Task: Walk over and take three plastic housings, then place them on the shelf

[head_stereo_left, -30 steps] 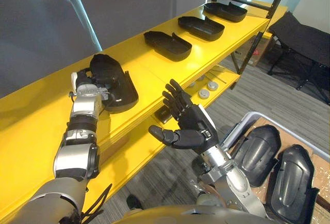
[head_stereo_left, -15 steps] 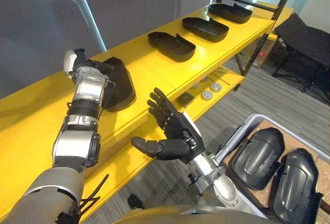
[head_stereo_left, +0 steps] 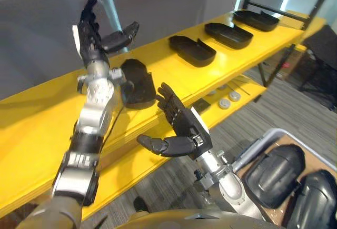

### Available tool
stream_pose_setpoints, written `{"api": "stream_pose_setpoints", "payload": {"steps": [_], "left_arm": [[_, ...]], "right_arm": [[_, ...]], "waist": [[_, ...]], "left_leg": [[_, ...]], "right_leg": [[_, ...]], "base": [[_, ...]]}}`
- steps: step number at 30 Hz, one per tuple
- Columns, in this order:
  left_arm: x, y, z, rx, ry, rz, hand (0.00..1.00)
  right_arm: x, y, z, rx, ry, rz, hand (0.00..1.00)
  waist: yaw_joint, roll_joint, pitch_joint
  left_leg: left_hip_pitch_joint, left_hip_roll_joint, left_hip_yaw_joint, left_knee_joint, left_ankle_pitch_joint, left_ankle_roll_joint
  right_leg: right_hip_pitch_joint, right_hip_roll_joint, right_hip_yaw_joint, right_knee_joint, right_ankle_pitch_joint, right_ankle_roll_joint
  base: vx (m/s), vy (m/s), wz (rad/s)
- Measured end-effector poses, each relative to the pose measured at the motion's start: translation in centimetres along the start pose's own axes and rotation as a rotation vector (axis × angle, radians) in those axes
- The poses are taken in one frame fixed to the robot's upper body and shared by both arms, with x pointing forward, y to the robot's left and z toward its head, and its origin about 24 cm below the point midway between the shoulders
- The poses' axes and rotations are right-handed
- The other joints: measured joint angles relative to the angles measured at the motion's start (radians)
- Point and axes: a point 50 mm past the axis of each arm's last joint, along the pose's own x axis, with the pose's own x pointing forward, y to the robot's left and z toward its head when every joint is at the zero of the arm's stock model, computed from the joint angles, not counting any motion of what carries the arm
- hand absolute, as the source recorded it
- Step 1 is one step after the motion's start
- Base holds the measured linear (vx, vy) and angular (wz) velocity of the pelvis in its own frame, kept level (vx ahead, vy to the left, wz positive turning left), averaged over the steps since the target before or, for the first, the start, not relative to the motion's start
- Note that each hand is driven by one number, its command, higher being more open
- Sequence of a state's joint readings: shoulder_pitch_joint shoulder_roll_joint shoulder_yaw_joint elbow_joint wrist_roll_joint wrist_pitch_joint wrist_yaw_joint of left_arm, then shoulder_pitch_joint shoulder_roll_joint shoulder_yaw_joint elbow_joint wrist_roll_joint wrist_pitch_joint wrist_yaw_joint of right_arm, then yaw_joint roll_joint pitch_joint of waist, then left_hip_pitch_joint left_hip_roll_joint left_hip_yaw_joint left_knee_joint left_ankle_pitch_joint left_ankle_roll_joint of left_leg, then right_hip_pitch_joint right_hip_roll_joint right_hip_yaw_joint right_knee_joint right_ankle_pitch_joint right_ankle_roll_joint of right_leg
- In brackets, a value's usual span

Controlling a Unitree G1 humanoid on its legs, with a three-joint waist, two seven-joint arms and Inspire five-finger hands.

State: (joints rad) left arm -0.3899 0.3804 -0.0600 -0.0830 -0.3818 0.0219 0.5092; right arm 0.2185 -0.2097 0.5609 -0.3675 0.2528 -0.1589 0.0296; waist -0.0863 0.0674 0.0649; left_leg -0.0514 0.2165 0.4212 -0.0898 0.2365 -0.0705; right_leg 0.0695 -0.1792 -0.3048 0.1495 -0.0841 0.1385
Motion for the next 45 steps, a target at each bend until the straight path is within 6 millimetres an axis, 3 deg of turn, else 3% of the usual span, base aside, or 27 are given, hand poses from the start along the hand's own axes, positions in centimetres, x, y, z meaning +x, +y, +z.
{"api": "stream_pose_setpoints", "payload": {"steps": [2,4,5,6,10,14,17,20,31,45], "left_arm": [[-4.4,1.9,-2.7,-0.01,0.131,-0.008,1.0],[-7.2,3.9,-4.9,0.007,0.246,0.027,1.0],[-8.3,5.1,-5.6,0.016,0.291,0.065,1.0],[-10.0,6.5,-6.5,0.025,0.35,0.116,1.0],[-12.0,8.0,-7.2,0.019,0.407,0.146,1.0],[-13.7,7.1,-7.0,-0.05,0.419,0.071,1.0],[-14.4,5.9,-6.3,-0.113,0.383,-0.004,1.0],[-14.6,5.0,-6.0,-0.162,0.358,-0.049,1.0],[-15.6,3.5,-6.1,-0.259,0.375,-0.091,1.0],[-16.2,2.7,-6.4,-0.302,0.397,-0.087,1.0]], "right_arm": [[1.1,-1.5,-0.4,-0.062,0.01,-0.034,1.0],[1.8,-2.9,-0.9,-0.107,0.031,-0.073,1.0],[2.2,-3.3,-1.2,-0.119,0.042,-0.089,1.0],[2.6,-4.1,-1.7,-0.129,0.059,-0.127,1.0],[4.3,-4.0,-2.6,-0.134,0.094,-0.146,1.0],[5.4,-3.2,-4.4,-0.132,0.187,-0.163,1.0],[5.5,-3.5,-5.7,-0.165,0.255,-0.205,1.0],[6.5,-3.5,-5.6,-0.182,0.237,-0.263,1.0],[8.0,-2.3,-5.7,-0.161,0.235,-0.38,1.0],[8.1,-4.6,-5.1,-0.228,0.24,-0.606,1.0]], "waist": [[0.042,0.01,-0.004],[0.073,-0.007,-0.008],[0.097,-0.024,0.003],[0.122,-0.02,0.005],[0.155,-0.032,0.004],[0.169,-0.03,0.008],[0.176,-0.016,0.016],[0.185,-0.003,0.024],[0.194,-0.007,0.025],[0.214,-0.007,0.026]], "left_leg": [[-0.026,-0.01,-0.078,0.0,-0.002,-0.004],[-0.05,-0.029,-0.102,0.002,-0.053,-0.055],[-0.056,-0.047,-0.127,0.044,-0.04,-0.017],[-0.046,-0.065,-0.175,0.065,-0.039,-0.003],[-0.041,-0.091,-0.206,0.008,-0.001,0.007],[-0.024,-0.098,-0.227,0.006,-0.002,0.006],[-0.025,-0.095,-0.238,0.002,-0.007,-0.001],[-0.027,-0.093,-0.248,0.001,-0.009,0.002],[-0.028,-0.085,-0.24,0.002,-0.003,-0.007],[-0.027,-0.086,-0.223,0.001,-0.008,-0.011]], "right_leg": [[0.015,0.0,-0.067,0.006,-0.028,-0.004],[0.026,-0.021,-0.114,-0.018,-0.029,-0.004],[0.031,-0.036,-0.116,-0.027,-0.029,-0.004],[0.046,-0.024,-0.117,-0.031,-0.023,-0.003],[0.056,-0.029,-0.142,-0.047,-0.008,0.016],[0.088,-0.029,-0.162,-0.051,-0.017,0.005],[0.088,-0.025,-0.167,-0.047,-0.023,0.005],[0.088,-0.018,-0.162,-0.047,-0.025,0.008],[0.086,-0.012,-0.163,-0.047,-0.023,0.003],[0.07,-0.028,-0.157,-0.024,-0.036,0.004]], "base": [[-0.03,-0.046,0.88],[-0.01,0.012,0.72],[0.07,0.011,0.51],[0.07,-0.009,0.35],[0.07,0.0,0.31],[-0.02,-0.019,0.15],[-0.08,-0.012,0.09],[-0.08,-0.006,0.04],[-0.01,-0.017,-0.01],[0.0,-0.008,-0.02]]}}
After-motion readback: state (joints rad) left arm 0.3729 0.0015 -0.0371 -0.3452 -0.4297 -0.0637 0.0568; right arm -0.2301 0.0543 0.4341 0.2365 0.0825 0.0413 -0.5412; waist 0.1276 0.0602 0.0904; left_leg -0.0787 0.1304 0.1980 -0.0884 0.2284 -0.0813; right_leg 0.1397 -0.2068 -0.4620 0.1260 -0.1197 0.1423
